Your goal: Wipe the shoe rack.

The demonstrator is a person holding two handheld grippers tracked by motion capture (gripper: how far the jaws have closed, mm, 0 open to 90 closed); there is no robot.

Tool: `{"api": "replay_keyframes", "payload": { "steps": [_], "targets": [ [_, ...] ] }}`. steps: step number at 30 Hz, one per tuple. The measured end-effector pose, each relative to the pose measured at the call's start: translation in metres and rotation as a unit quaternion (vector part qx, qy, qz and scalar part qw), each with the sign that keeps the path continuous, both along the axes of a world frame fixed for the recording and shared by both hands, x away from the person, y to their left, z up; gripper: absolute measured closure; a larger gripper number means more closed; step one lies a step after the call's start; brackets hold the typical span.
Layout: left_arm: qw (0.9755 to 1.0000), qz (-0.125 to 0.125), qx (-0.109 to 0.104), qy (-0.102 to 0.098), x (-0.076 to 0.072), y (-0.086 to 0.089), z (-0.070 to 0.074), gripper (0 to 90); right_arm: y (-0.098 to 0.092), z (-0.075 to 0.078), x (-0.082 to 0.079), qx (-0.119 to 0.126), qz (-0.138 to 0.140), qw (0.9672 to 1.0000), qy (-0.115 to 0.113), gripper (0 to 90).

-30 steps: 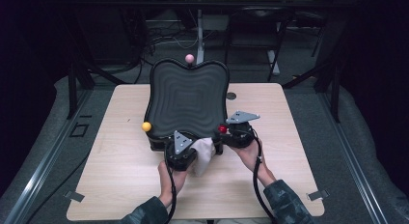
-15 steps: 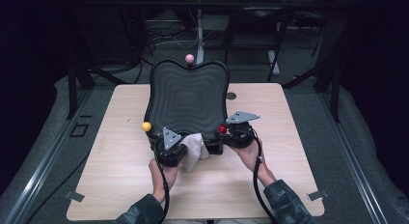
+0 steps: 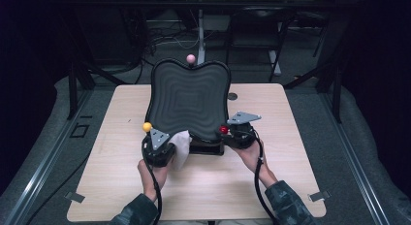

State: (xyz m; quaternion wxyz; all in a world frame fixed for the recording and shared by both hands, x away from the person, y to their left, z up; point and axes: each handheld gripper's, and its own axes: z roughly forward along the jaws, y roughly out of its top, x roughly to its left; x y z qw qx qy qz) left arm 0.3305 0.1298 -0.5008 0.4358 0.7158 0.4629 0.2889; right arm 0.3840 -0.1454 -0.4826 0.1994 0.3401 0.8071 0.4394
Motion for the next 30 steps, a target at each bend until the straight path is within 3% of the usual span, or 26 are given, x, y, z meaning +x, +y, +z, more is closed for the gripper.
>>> {"api": "replay_keyframes", "payload": {
  "steps": [8, 14, 23, 27, 30],
  "targets": [
    [0.9999, 0.015, 0.002, 0.003, -0.007, 0.019, 0.002, 85.2, 0.0, -0.001, 0.0, 0.002, 0.003, 1.0, -0.006, 60.1],
    [0.9988, 0.048, 0.0, 0.003, -0.012, 0.045, 0.004, 85.2, 0.0, -0.001, 0.0, 0.002, 0.002, 1.0, -0.007, 60.1],
    [0.9946, 0.104, 0.006, -0.002, -0.013, 0.08, 0.005, 85.1, 0.001, -0.001, 0.0, 0.001, 0.001, 1.0, -0.008, 60.1],
    [0.9915, 0.127, 0.026, -0.006, -0.012, 0.087, 0.003, 85.0, 0.001, -0.001, -0.001, 0.0, -0.001, 1.0, -0.009, 60.1],
    [0.9911, 0.131, 0.022, -0.005, -0.011, 0.09, 0.002, 85.0, 0.001, -0.001, -0.001, 0.0, -0.001, 1.0, -0.009, 60.1]
  ]
}}
